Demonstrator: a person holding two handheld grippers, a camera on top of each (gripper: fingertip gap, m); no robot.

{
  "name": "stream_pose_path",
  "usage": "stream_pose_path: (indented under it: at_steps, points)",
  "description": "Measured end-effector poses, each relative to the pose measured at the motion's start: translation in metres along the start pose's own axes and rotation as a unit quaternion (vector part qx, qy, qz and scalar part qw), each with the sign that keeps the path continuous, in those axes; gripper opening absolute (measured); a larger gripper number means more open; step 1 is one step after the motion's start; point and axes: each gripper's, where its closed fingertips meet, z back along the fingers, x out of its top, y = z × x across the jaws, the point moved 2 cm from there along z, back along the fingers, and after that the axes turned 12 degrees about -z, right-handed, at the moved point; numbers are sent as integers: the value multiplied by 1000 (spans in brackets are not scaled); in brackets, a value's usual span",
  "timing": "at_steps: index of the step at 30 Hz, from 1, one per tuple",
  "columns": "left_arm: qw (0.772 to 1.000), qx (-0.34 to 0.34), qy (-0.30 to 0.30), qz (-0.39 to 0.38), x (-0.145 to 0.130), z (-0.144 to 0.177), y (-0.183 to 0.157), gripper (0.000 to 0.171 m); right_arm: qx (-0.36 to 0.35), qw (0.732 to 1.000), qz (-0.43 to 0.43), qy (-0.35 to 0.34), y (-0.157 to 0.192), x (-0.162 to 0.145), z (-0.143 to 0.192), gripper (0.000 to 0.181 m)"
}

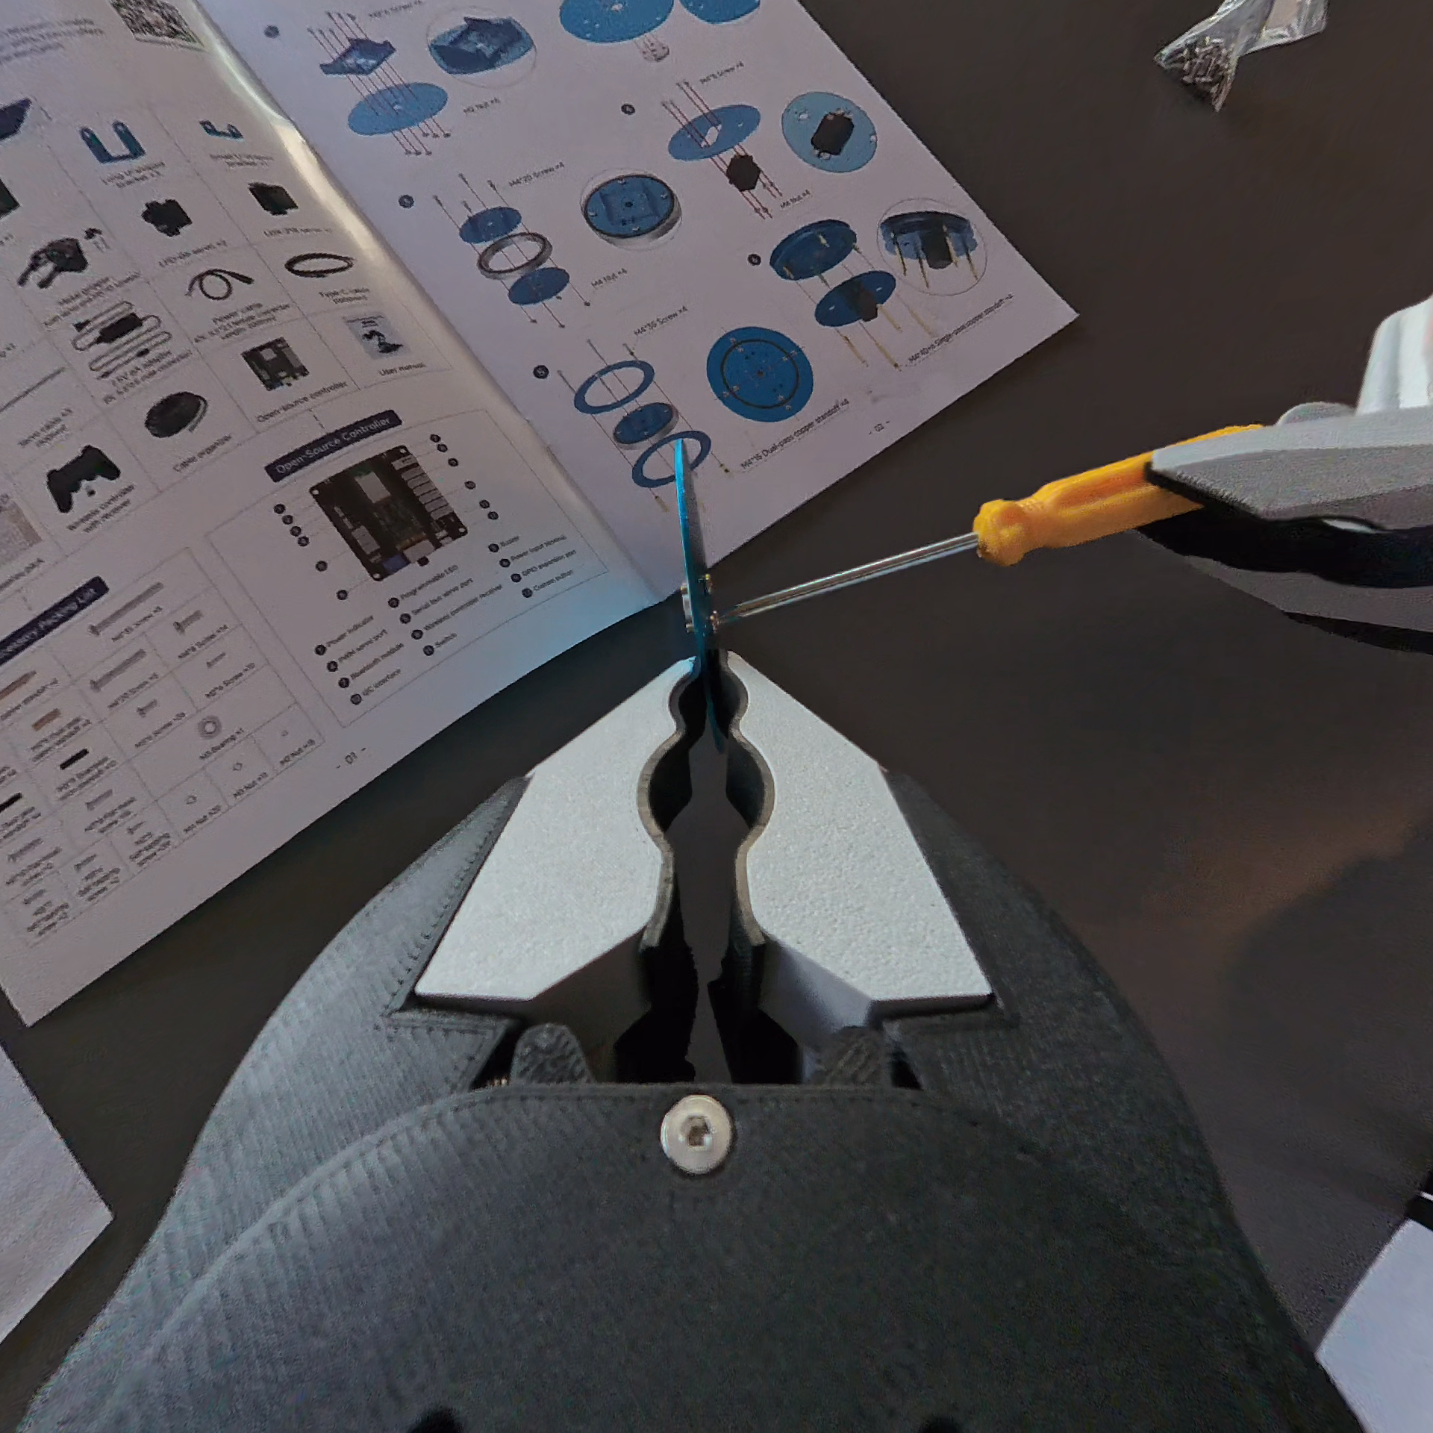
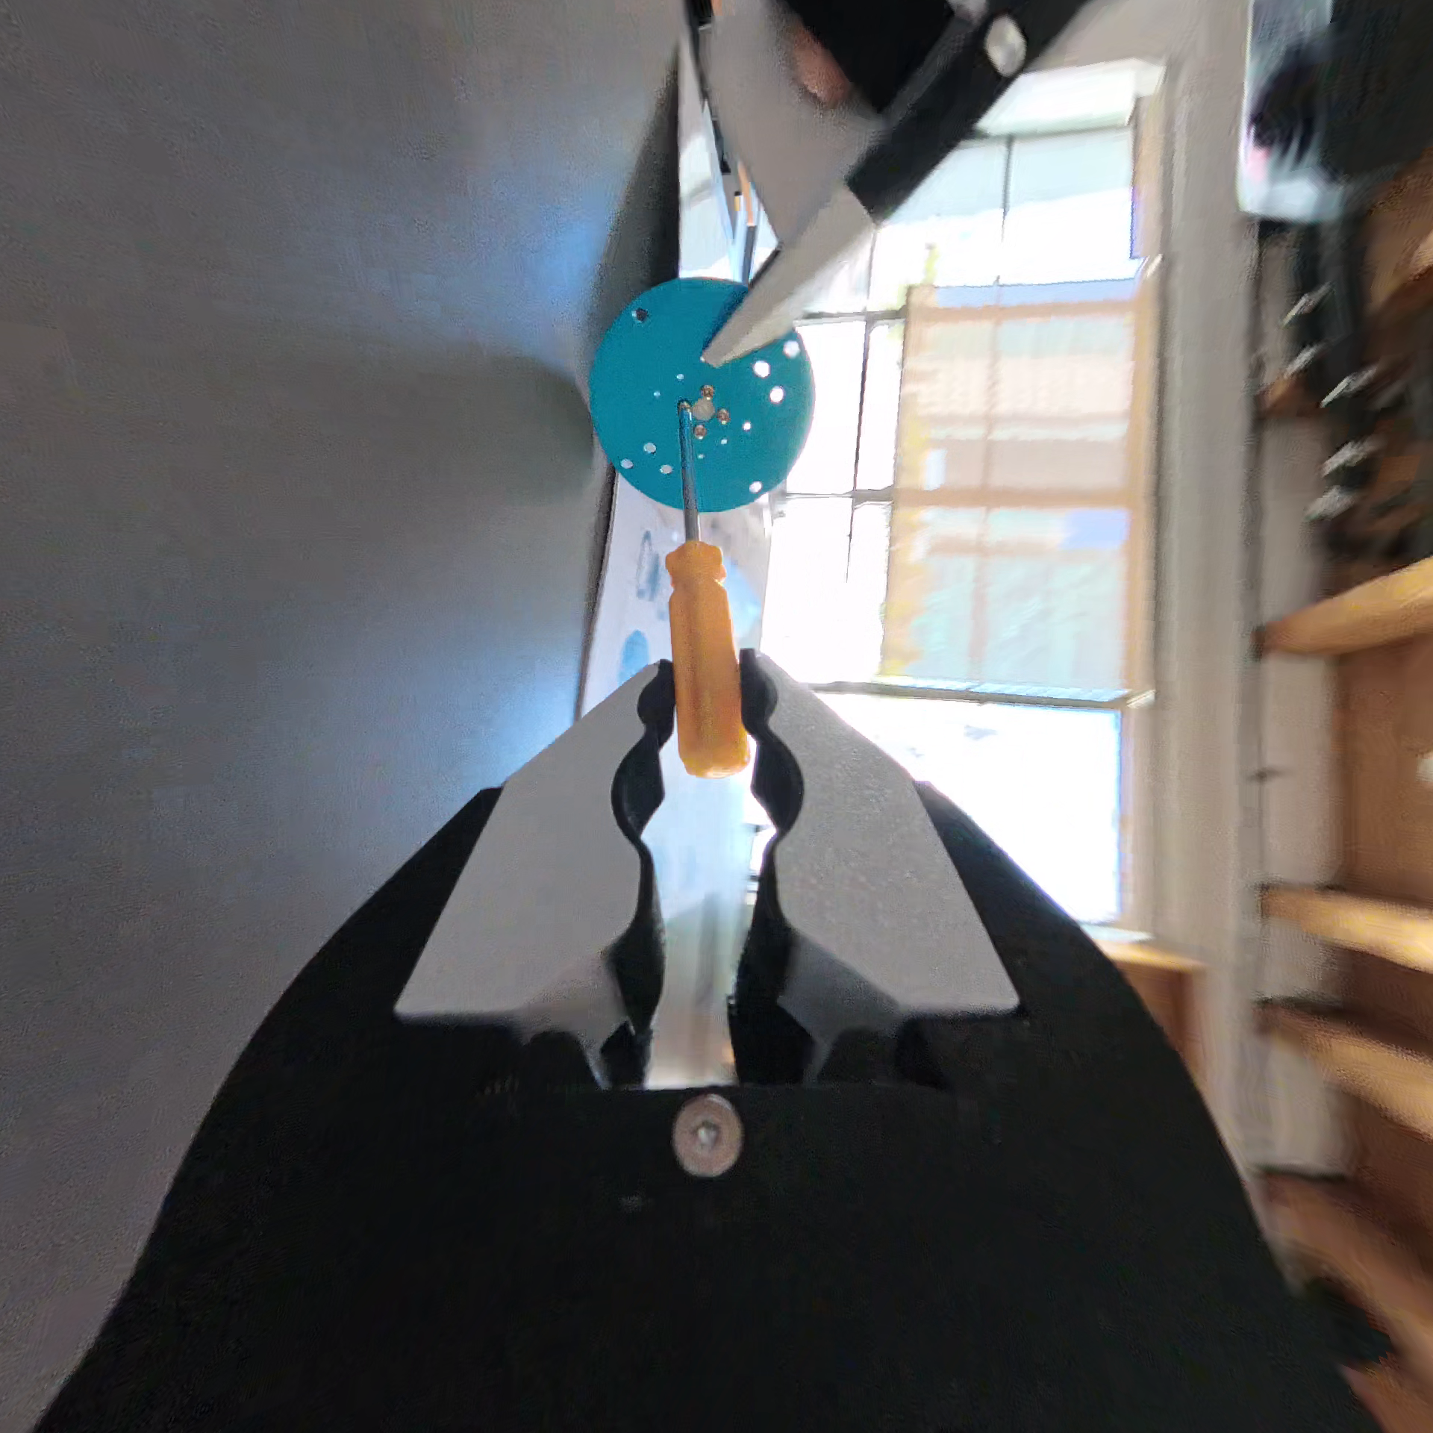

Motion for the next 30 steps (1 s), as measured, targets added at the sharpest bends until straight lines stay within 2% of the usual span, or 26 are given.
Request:
stream_pose_path:
  at_steps: [2,3,5,7,10,11,13,16,18,20,21,22,23,24,25,26,28,29,30]
  points:
    - [1000,15,-16,-5,4,3,3,0,37,990,-133,10,-2,-6,-5,16]
    - [999,24,-26,-8,7,5,5,0,61,976,-208,10,-3,-8,-7,16]
    - [998,42,-50,-21,15,11,8,0,103,928,-357,-2,-7,-8,-8,16]
    - [994,66,-79,-45,24,18,9,0,142,860,-490,-17,-12,-9,-8,16]
    - [980,114,-125,-104,40,27,7,0,190,729,-655,-54,-24,-10,-4,16]
    - [972,134,-145,-127,46,31,5,0,203,679,-702,-71,-29,-10,-1,16]
    - [952,173,-185,-174,57,42,0,0,230,562,-787,-108,-38,-10,4,15]
    - [913,221,-249,-235,73,63,-11,0,290,361,-871,-163,-46,-5,14,16]
    - [889,240,-287,-263,80,77,-19,0,337,204,-897,-200,-50,0,21,15]
    - [866,252,-328,-282,85,92,-28,0,384,62,-892,-230,-52,8,27,16]
    - [856,258,-341,-291,87,98,-31,0,408,7,-882,-236,-52,13,30,16]
    - [847,265,-352,-298,89,103,-34,0,423,-32,-873,-240,-52,17,33,16]
    - [841,271,-358,-301,89,106,-35,0,432,-52,-868,-241,-52,21,35,16]
    - [842,274,-357,-296,90,107,-34,0,439,-52,-864,-242,-52,25,37,16]
    - [849,275,-354,-278,90,107,-30,0,443,-36,-864,-238,-52,28,39,16]
    - [860,263,-356,-253,90,106,-26,0,442,-9,-866,-233,-51,30,40,16]
    - [898,212,-340,-180,86,97,-12,0,430,74,-869,-234,-52,29,42,15]
    - [922,174,-318,-135,80,87,-5,0,420,135,-867,-231,-53,27,42,15]
    - [941,131,-297,-90,74,77,0,0,403,216,-858,-233,-55,24,43,15]
